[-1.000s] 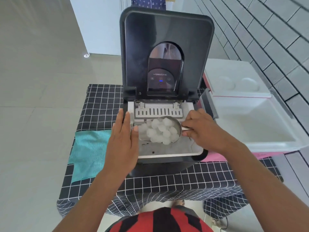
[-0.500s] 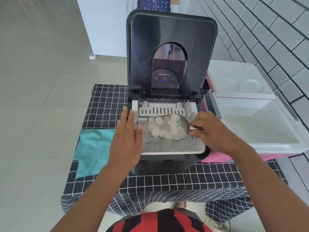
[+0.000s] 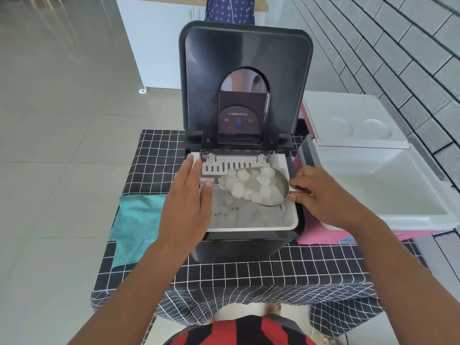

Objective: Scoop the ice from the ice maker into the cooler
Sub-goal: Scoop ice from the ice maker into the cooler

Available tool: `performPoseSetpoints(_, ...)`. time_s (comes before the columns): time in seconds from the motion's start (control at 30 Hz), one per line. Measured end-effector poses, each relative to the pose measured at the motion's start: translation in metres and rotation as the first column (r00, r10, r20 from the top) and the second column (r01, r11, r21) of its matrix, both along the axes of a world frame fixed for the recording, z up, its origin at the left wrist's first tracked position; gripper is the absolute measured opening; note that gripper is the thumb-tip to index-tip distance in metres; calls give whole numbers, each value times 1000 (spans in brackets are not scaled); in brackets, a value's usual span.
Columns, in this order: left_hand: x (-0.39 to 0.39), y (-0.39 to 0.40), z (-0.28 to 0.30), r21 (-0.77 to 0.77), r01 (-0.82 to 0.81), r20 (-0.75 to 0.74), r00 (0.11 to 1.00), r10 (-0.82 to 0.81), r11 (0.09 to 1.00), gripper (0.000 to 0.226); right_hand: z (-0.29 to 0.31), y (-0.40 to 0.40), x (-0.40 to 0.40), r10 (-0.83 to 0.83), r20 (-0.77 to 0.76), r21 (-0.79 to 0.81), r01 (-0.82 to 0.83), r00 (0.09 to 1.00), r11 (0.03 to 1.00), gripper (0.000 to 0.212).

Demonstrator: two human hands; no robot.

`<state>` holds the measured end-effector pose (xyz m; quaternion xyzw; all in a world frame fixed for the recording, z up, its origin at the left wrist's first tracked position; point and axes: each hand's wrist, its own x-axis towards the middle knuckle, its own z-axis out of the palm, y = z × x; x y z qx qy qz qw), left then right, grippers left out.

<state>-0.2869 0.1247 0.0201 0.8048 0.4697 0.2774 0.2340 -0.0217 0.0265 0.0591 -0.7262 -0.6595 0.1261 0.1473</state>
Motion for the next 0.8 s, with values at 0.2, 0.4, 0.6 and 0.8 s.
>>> performPoseSetpoints(0.2,37,1,20,65,14,43,999,-17,998,45,9,-15,30,2,-50,79,2,999,997,11)
performPoseSetpoints(0.4,94,-8,40,97,36,126,991,-48,995,43,21,-39,84,-41,-50,57,44,998,997,27)
performPoseSetpoints(0.6,171,-34,48,62,127,121,984,-134,990,43,17,-75,154,-105,-65,61,109,992,992,25)
performPoseSetpoints(0.8,253,-62,38,-38,239,52,970,-237,970,46,-3,-106,232,-199,-44,10,200,979,980,49)
